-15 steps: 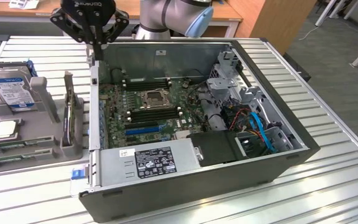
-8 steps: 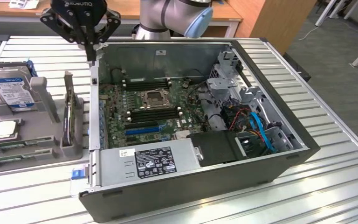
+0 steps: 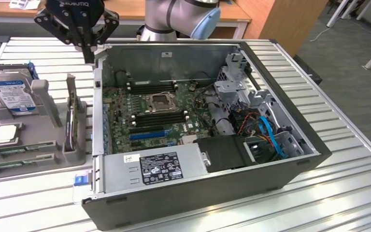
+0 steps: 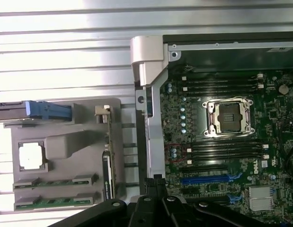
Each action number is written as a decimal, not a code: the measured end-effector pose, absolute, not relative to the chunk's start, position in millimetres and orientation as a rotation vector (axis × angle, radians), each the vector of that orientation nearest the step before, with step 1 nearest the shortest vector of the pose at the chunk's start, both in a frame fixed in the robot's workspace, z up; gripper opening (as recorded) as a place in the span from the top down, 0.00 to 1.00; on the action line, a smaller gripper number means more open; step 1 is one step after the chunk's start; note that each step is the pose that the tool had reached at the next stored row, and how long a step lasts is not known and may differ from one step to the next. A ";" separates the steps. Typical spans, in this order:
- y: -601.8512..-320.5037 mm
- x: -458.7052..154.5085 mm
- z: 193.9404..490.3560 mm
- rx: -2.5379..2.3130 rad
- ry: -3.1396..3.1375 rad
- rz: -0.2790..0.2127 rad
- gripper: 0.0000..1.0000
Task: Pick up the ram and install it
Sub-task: 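Reach for the ram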
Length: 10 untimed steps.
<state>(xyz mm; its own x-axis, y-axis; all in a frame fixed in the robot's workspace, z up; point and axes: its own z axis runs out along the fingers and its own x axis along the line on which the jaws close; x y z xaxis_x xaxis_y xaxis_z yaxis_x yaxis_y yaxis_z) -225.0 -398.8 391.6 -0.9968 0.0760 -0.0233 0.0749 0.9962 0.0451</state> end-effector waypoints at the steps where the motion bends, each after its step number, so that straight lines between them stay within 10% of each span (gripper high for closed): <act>1: -398.8 -226.8 391.6 0.118 3.114 0.069 0.90; 10: -398.8 -243.6 391.3 0.118 3.114 0.069 0.90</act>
